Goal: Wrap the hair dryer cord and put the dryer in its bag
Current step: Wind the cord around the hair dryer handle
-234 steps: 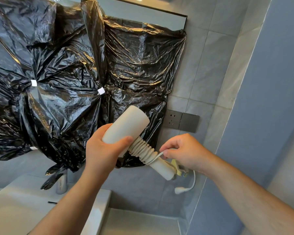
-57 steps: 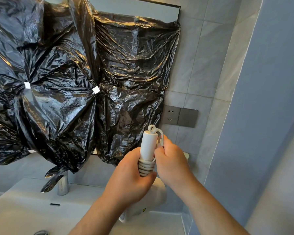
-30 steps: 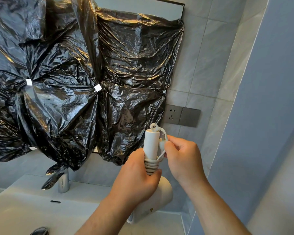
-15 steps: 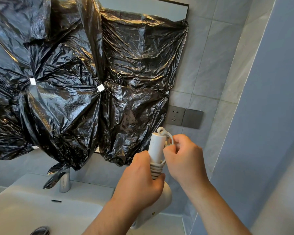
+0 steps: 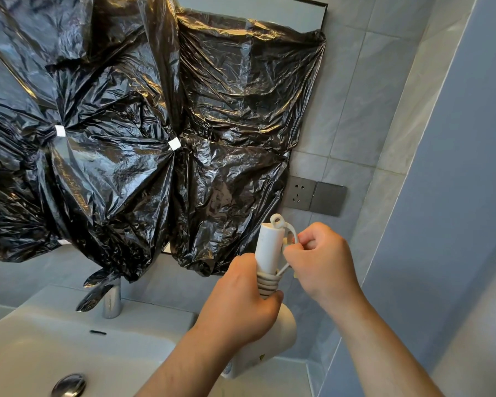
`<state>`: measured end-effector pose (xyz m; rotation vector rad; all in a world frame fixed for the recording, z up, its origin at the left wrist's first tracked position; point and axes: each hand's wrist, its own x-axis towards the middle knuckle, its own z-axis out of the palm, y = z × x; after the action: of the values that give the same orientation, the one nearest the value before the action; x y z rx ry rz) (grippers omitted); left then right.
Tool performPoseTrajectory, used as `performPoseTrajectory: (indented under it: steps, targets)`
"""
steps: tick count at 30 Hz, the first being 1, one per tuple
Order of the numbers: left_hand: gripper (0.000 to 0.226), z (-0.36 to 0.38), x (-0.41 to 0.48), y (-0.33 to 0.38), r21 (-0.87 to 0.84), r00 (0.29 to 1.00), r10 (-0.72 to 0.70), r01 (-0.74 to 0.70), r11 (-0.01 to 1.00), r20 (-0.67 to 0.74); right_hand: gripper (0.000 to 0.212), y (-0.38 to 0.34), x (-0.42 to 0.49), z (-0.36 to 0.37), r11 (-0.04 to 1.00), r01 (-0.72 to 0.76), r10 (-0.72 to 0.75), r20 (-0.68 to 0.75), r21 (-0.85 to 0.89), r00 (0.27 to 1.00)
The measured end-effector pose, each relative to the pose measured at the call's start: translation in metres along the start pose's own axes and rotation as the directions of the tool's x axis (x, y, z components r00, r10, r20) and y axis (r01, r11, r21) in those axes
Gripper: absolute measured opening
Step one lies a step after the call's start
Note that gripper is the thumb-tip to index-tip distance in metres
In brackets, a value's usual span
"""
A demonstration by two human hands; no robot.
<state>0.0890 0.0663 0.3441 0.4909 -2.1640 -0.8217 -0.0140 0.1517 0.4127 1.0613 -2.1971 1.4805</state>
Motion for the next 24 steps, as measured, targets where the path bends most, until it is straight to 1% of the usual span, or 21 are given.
performPoseTrajectory:
  steps: [2,6,8,10,12,18,24]
  targets:
    - [0.031,-0.0006,0.0000,0.0015,0.006,1.000,0.005,-0.005,1.000,0.001,0.012,0.0016,0.0008,-0.0009,1.000,-0.013,0.012,0.016,0.028,1.000]
    - [0.027,-0.0018,0.0026,0.0001,-0.023,1.000,0.021,-0.021,1.000,0.009,0.008,0.0023,0.0022,-0.0017,0.987,-0.052,0.042,0.070,0.153,0.997]
    - [0.027,-0.0006,0.0049,-0.0012,-0.035,0.999,0.027,-0.026,0.999,0.027,0.011,0.0027,0.0026,-0.0023,0.980,-0.040,0.020,0.103,0.194,0.994]
    - [0.027,0.0008,0.0057,-0.0018,-0.043,0.999,0.026,-0.025,0.999,0.034,0.011,0.0034,0.0019,-0.0026,0.980,-0.018,-0.006,0.121,0.197,0.993]
    - [0.025,0.0010,0.0060,-0.0009,-0.064,0.999,0.021,-0.018,0.998,0.038,0.011,0.0034,0.0012,-0.0023,0.976,-0.014,-0.013,0.122,0.215,0.992]
    - [0.024,0.0016,0.0044,-0.0003,-0.096,0.998,0.007,-0.002,0.995,0.055,0.017,0.0046,0.0001,0.0022,0.930,-0.047,0.004,0.119,0.364,0.993]
    - [0.024,0.0009,0.0055,0.0009,-0.124,0.996,-0.003,0.014,0.992,0.085,0.015,0.0062,-0.0032,0.0010,0.914,-0.026,-0.034,0.139,0.406,0.990]
